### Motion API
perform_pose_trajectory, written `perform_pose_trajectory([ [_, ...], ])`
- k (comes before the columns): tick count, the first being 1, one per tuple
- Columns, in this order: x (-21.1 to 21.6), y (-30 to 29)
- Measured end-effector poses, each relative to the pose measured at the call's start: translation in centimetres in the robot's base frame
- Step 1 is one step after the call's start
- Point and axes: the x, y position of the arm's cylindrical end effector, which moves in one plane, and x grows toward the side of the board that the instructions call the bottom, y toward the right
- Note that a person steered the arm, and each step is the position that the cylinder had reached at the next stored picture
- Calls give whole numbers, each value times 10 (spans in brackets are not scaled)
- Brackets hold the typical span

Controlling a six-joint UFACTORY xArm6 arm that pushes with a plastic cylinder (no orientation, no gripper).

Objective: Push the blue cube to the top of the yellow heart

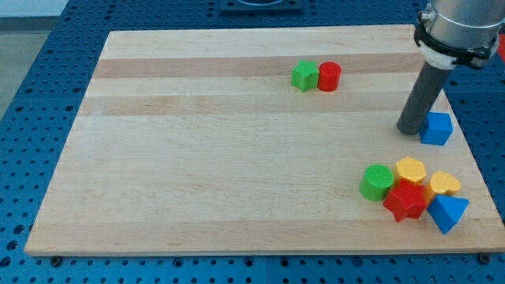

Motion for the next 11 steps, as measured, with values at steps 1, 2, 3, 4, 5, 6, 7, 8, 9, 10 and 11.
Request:
perform_pose_trajectory([
  [1, -12, 0],
  [2, -31, 0],
  [3, -33, 25],
  [4, -33, 47],
  [5, -29, 47],
  [6, -14, 47],
  [7, 0, 47],
  [8, 11, 47],
  [9, 16, 46],
  [10, 20, 46],
  [11, 26, 44],
])
